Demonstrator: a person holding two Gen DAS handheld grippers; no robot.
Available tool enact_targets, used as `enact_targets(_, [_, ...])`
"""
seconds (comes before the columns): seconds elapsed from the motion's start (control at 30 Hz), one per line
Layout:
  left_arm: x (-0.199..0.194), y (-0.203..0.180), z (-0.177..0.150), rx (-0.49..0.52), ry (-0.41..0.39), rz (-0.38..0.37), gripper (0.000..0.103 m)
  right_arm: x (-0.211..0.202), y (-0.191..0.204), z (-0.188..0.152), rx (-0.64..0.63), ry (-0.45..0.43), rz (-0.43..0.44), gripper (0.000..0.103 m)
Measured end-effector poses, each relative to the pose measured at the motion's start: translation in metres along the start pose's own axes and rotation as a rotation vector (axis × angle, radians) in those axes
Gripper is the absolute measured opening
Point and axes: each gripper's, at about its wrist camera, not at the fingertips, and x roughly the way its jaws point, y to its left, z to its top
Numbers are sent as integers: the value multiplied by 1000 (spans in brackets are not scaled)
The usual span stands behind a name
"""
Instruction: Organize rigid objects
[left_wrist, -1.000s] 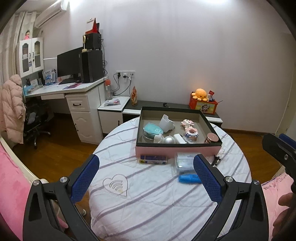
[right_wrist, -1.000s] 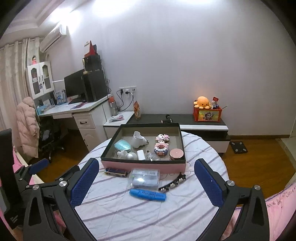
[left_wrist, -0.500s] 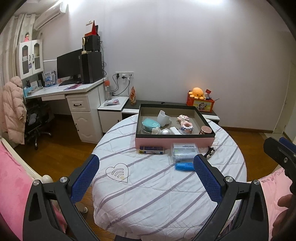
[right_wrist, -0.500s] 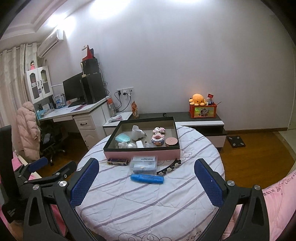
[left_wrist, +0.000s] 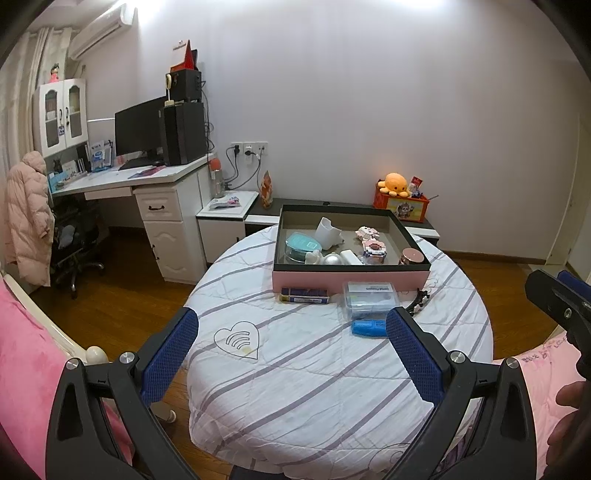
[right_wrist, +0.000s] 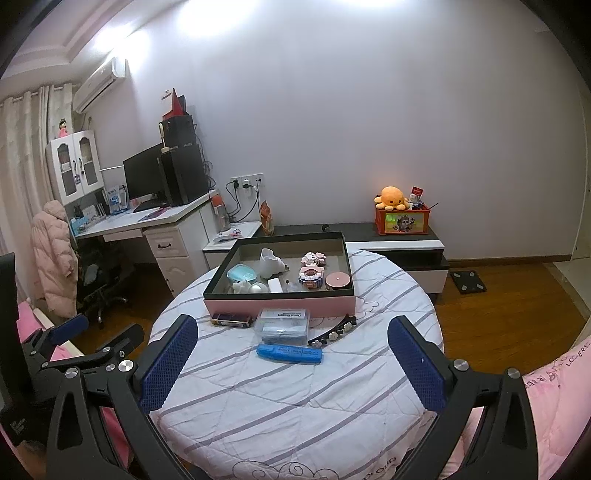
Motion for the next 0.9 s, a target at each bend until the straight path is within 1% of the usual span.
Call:
enact_targets(0.4, [7, 6, -3, -3, 16, 8, 103, 11, -2, -2, -18, 27, -12, 103])
enact_targets(0.7, [40, 16, -12, -15, 72, 16, 103, 36, -8, -9, -27, 90, -32, 103])
enact_targets(0.9, [65, 13, -17, -10, 116, 13, 103, 64, -15, -17, -24, 151, -45, 103])
